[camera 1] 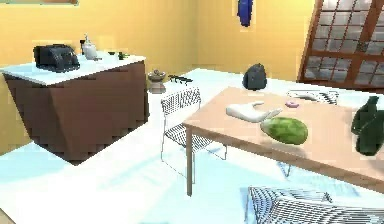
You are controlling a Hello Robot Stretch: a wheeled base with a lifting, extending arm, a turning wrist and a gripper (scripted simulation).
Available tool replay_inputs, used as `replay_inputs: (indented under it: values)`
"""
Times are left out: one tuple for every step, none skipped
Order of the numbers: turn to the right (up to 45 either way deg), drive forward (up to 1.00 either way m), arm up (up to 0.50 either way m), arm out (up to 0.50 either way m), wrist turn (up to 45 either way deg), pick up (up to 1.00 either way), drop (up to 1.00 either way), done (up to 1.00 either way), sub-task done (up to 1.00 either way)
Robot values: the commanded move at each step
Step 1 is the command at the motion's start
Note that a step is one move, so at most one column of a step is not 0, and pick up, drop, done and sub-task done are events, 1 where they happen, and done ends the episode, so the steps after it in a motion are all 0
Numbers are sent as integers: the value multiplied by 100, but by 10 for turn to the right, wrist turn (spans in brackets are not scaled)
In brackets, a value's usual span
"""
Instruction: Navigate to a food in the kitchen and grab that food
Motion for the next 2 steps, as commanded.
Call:
replay_inputs:
  values:
    - [300, 0, 0, 0, 0, 0, 0, 0, 0]
    - [0, 25, 0, 0, 0, 0, 0, 0, 0]
